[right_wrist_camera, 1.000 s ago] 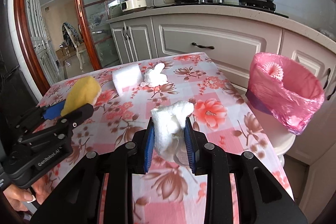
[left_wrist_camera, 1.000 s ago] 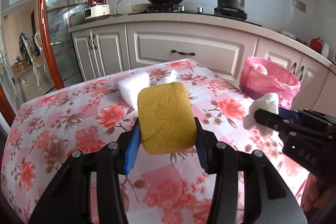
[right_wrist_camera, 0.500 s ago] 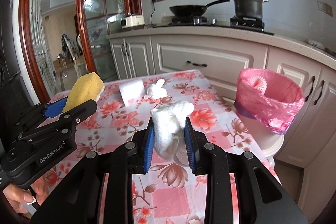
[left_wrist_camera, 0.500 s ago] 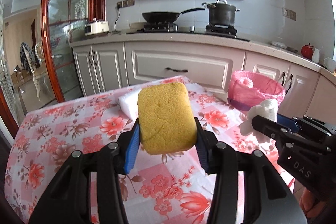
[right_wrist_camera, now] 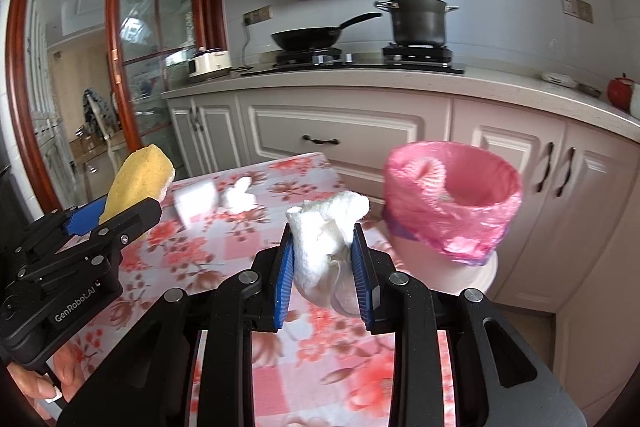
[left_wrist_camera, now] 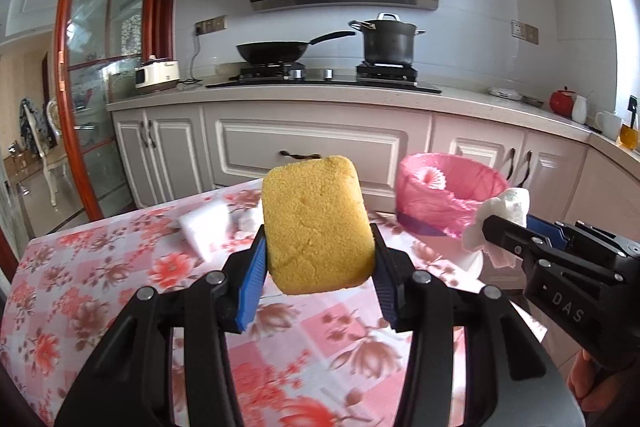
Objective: Collect trash
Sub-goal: 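Carry the tissue and sponge over the pink bin and open both tools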
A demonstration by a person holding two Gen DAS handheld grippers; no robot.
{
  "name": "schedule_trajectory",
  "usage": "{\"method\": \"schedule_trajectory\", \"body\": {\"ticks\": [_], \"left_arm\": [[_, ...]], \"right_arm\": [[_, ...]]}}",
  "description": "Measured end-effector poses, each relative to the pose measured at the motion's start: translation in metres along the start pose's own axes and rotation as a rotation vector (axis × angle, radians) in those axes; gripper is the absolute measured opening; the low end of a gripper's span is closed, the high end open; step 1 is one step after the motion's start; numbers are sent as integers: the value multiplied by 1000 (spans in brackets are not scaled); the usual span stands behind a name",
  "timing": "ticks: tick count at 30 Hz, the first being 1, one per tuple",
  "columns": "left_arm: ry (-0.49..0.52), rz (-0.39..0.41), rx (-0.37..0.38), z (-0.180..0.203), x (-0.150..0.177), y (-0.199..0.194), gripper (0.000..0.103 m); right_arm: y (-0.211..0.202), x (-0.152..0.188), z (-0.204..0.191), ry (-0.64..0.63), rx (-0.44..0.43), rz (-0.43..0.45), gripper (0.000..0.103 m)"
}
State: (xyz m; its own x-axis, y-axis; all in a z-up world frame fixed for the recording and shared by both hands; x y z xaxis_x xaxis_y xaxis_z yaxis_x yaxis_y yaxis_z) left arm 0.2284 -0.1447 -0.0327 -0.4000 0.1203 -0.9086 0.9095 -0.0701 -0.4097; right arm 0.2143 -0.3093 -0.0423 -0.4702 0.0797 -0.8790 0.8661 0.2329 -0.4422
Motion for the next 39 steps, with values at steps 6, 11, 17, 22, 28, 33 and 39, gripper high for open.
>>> {"method": "schedule_trajectory", "body": {"ticks": [6,11,17,22,28,33,39], "left_arm": [[22,10,47,31,-13,12,46],[34,22,79,55,-25,23,46],[73,35,122,88,-39,40,46],[99,31,182,115,-49,61,46],[113,27,222,143,-64,92,46],[127,25,258,168,-80,121,47],[118,-4,314,205,-98,167,48]], "right_arm": [[-6,-8,32,21,47,27,28],[-6,-17,56,25,78,44,28],[0,-25,88,34,115,47,28],[4,-32,119,57,122,60,28],[18,-42,158,65,155,47,28],[41,-57,191,66,178,42,28],[68,-76,227,70,179,41,28]]}}
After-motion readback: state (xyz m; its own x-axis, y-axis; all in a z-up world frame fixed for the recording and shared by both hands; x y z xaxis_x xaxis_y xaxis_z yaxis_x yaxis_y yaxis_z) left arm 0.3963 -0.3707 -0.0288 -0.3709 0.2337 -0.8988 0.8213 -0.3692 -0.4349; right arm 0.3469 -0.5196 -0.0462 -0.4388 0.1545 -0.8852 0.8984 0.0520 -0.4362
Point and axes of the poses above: each gripper's, at about its wrist camera, not at the fingertips, and y roughly the way its jaws point, z to its right, x to its underside, the point moved 4 cm from there along y, roughly the way its jaws point, and after that the axes turned 11 degrees about -x, right-handed, at the moved point
